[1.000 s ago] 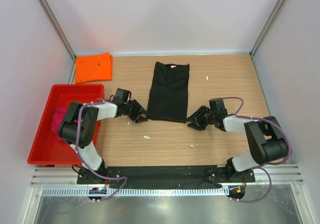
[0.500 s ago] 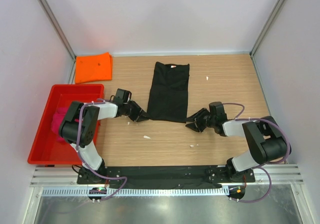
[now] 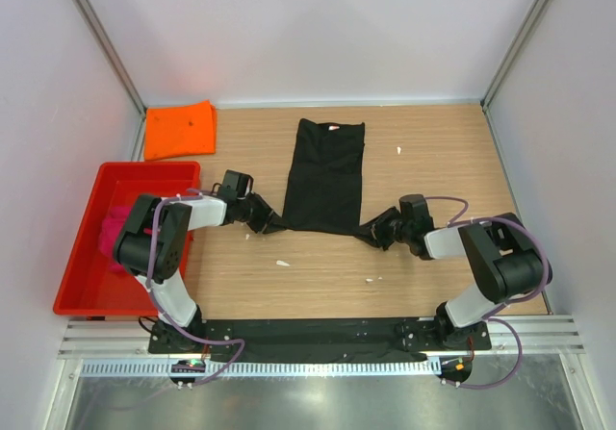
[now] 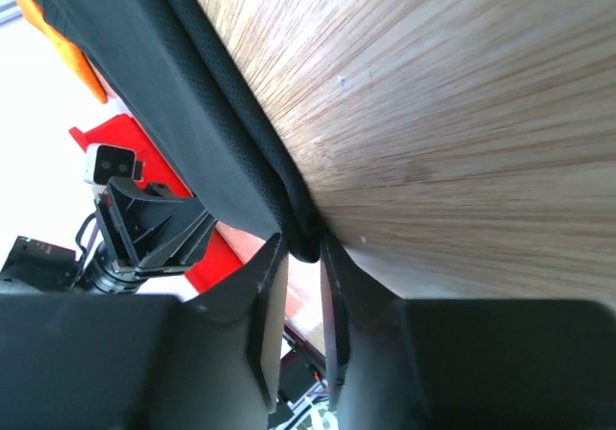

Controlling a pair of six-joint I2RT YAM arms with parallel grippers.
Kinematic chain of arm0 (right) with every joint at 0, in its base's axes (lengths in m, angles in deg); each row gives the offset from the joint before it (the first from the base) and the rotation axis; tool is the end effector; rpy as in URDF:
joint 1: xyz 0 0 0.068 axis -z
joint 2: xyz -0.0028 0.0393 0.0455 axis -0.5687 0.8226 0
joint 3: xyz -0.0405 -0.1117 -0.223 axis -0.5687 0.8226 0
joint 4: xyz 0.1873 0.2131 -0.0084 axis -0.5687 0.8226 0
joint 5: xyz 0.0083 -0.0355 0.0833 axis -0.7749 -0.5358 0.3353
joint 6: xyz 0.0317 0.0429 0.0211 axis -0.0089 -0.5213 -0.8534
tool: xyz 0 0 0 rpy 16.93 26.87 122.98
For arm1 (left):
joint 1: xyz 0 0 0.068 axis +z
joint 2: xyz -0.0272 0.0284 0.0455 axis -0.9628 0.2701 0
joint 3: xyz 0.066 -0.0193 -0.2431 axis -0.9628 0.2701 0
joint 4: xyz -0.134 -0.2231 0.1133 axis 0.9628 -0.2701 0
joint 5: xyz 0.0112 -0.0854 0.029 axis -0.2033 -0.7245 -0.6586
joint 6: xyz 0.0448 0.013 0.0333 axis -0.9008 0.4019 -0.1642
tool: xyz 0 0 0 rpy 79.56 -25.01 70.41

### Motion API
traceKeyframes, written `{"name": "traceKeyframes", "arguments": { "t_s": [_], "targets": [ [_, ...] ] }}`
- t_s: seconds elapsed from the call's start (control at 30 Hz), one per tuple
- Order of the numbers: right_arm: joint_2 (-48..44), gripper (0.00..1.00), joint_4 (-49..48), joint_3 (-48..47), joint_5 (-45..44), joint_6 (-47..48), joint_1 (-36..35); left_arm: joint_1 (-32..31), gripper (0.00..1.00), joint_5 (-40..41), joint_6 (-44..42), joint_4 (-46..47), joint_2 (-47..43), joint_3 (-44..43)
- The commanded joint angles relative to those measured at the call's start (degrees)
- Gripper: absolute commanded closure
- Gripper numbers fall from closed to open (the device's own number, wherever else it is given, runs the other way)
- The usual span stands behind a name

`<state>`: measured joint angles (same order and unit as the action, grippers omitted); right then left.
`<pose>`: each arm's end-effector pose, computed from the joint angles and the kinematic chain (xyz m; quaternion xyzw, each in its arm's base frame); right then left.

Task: Fold and stack the t-shirts
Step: Fold the tshirt

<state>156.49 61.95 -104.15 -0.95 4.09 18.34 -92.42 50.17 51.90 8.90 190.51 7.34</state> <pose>0.2463 0.0894 0.0566 0.3751 0.8220 0.4091 0.1275 0.3060 -0.1195 0.0745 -0.3378 0.8729 -0.3496 0.0416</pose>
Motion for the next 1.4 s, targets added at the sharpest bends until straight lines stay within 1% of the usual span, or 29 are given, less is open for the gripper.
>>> {"name": "traceKeyframes", "arguments": {
  "t_s": [0.0, 0.07, 0.1, 0.17, 0.27, 0.33, 0.4, 0.57, 0.67, 0.8, 0.87, 1.17, 1.3, 1.37],
  "targets": [
    [1.7, 0.77, 5.1, -0.3, -5.7, 3.3, -0.2, 0.2, 0.80, 2.1, -2.3, -2.3, 1.4, 0.3],
    [2.1, 0.82, 5.3, -0.6, -5.7, 4.2, -0.1, 0.2, 0.81, 2.0, -2.8, -2.4, 1.7, -0.2],
    [2.3, 0.90, 5.6, -0.9, -5.2, 4.6, -0.2, 0.2, 0.82, 1.8, -3.0, -2.6, 1.8, -0.3],
    [3.4, 0.99, 6.1, -1.6, -4.2, 5.4, -0.2, 0.2, 0.86, 1.6, -4.0, -2.9, 2.0, -0.7],
    [2.0, 0.99, 7.8, -1.6, -3.5, 6.5, -0.3, 0.2, 1.00, 0.4, -6.2, -4.6, 2.8, -1.9],
    [0.0, 0.99, 10.7, -1.9, -3.6, 8.6, -0.3, 0.2, 1.00, -0.7, -7.1, -5.6, 2.6, -1.7],
    [-1.4, 0.99, 14.0, -2.0, -3.4, 10.3, -0.3, 0.2, 1.00, -0.6, -7.6, -6.5, 0.5, -0.8],
    [-7.1, 0.99, 17.9, 0.0, -2.4, 12.7, -0.3, -0.2, 1.00, -0.5, -7.6, -7.0, -4.1, 3.1],
    [-9.5, 0.99, 19.9, 1.8, -1.8, 13.2, -0.3, -1.3, 1.00, -0.7, -6.7, -7.0, -6.3, 5.0],
    [-15.6, 0.99, 26.4, 2.5, -2.5, 15.6, -0.3, -4.9, 1.00, -0.9, -5.5, -7.0, -8.0, 6.2],
    [-16.4, 0.99, 27.6, 3.0, -2.1, 16.9, -0.3, -6.6, 1.00, -0.8, -4.7, -7.0, -9.2, 7.1],
    [-22.1, 0.99, 31.0, 4.7, -0.2, 19.2, -0.6, -9.1, 1.00, -0.6, -3.4, -7.3, -13.8, 10.5],
    [-24.1, 0.99, 36.2, 3.6, 1.0, 21.4, -1.0, -10.0, 1.00, -0.6, -3.0, -8.7, -17.0, 10.3],
    [-26.7, 0.99, 39.2, 3.3, 0.9, 22.1, -1.3, -10.7, 1.00, -0.4, -3.0, -10.3, -18.3, 9.9]
  ]
}}
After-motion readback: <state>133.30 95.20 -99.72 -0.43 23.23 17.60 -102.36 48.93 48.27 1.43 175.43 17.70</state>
